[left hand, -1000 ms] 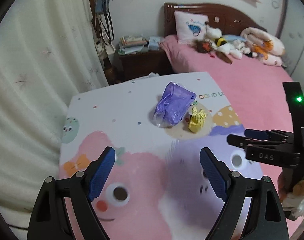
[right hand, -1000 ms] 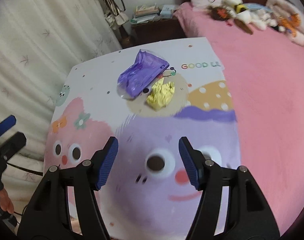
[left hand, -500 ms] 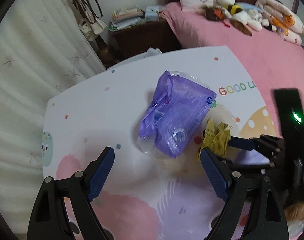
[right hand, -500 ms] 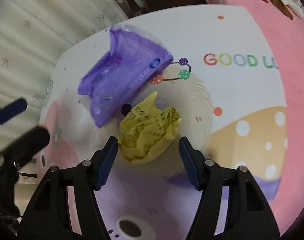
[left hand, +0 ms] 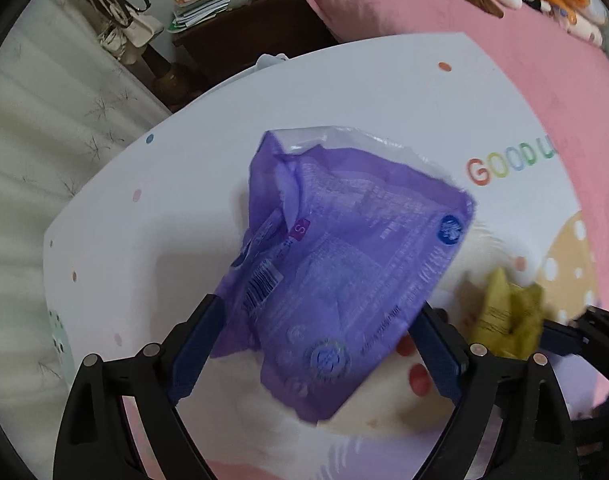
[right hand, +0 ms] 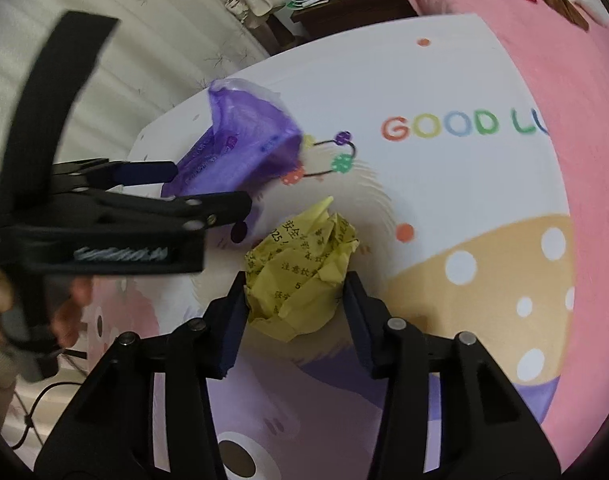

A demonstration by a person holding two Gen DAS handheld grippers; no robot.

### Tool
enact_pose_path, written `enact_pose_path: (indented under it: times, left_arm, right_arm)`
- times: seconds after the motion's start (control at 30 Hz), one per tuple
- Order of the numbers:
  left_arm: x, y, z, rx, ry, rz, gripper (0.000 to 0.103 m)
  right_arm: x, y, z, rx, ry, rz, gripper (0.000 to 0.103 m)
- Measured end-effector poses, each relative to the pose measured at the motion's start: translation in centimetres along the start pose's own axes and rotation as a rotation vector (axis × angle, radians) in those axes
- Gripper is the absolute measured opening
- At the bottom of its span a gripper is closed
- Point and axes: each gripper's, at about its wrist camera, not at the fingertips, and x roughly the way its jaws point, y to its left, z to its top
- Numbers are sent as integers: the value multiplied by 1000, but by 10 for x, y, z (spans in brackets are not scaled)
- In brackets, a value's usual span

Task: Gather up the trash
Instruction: 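Grasp the purple plastic bag with the left tool while the right tool grasps the yellow paper, then carry the bag and yellow paper over the bin and open both tools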

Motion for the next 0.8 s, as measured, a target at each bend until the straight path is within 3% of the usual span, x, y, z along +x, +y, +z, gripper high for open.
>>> enact_pose_path:
  times: [0.1,0.17,0.2,0.23,0.27,0.33,0.47,0.57,0.8]
  left_arm:
    - [10,1,7,-19,2,11,92]
    - [14,4,10,-26,-1,12,86]
    - [16,4,11,-30,-8,18,65]
    - [15,10,10,-35,-7,12,31]
    - [17,13,10,-48,8,-16,24]
    - [16,21,7,-85,-2,-46,23]
    - [4,18,-6,-70,-61,-33,17]
    - [-15,22,-30,-83,-103,-60,17]
    - [-77,28,-132,-50,-179,-120,17]
  right_arm:
    - [0,-6,-2,-1,-6,6,42]
    - [2,-10,-3,-5,-7,5,42]
    - [3,-10,-3,-4,-8,6,42]
    - [4,-12,-3,0,-10,7,42]
    - [5,-14,-3,6,-15,7,42]
    - [3,-12,-6,12,-21,5,41]
    - [-3,-12,-19,19,-46,-11,40]
    - [-11,1,-35,25,-65,-25,39]
    - [-49,46,-98,49,-129,-51,39]
